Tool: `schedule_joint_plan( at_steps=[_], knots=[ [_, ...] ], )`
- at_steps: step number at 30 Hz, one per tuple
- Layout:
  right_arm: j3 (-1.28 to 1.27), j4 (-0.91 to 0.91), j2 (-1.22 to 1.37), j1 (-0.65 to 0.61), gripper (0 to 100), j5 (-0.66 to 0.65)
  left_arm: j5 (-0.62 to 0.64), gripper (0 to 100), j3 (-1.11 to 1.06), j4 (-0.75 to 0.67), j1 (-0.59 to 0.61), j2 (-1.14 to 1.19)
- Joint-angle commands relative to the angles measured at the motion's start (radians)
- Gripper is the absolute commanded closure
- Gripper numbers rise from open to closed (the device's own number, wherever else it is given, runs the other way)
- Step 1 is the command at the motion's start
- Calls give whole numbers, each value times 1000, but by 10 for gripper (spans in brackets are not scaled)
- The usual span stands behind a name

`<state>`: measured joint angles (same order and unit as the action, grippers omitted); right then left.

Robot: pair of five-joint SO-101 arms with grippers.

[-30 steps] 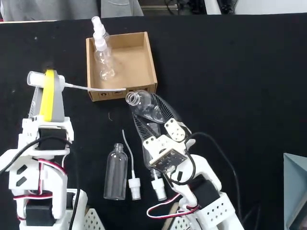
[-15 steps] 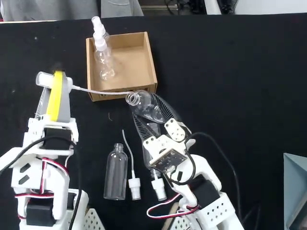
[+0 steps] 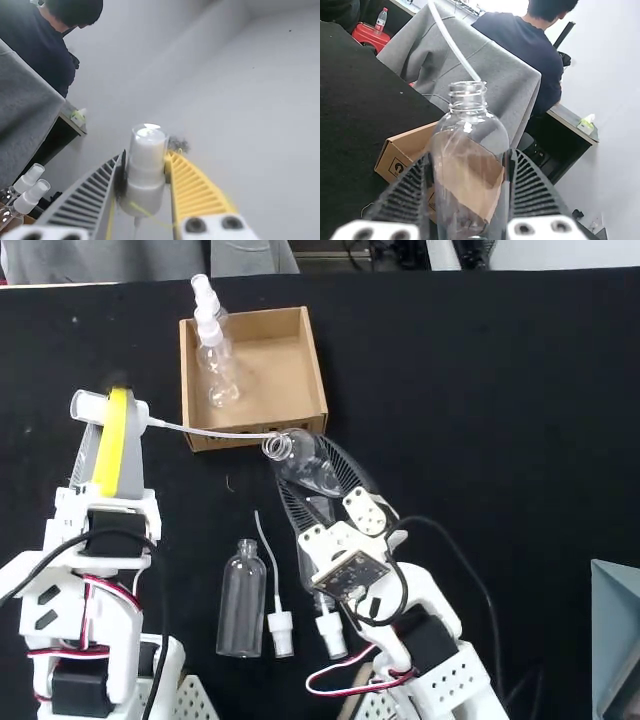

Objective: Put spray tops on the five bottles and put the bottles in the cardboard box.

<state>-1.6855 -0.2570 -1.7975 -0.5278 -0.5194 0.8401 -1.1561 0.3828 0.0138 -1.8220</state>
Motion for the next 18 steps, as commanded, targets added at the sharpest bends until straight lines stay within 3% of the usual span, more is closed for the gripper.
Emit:
schedule_joint_plan(
  at_steps=[1,18],
  knots=[
    [1,6,-44,-15,946,-12,-2,971,76,72,-21,-6],
    [1,3,-44,-21,946,-6,0,970,68,94,-21,0]
  ],
)
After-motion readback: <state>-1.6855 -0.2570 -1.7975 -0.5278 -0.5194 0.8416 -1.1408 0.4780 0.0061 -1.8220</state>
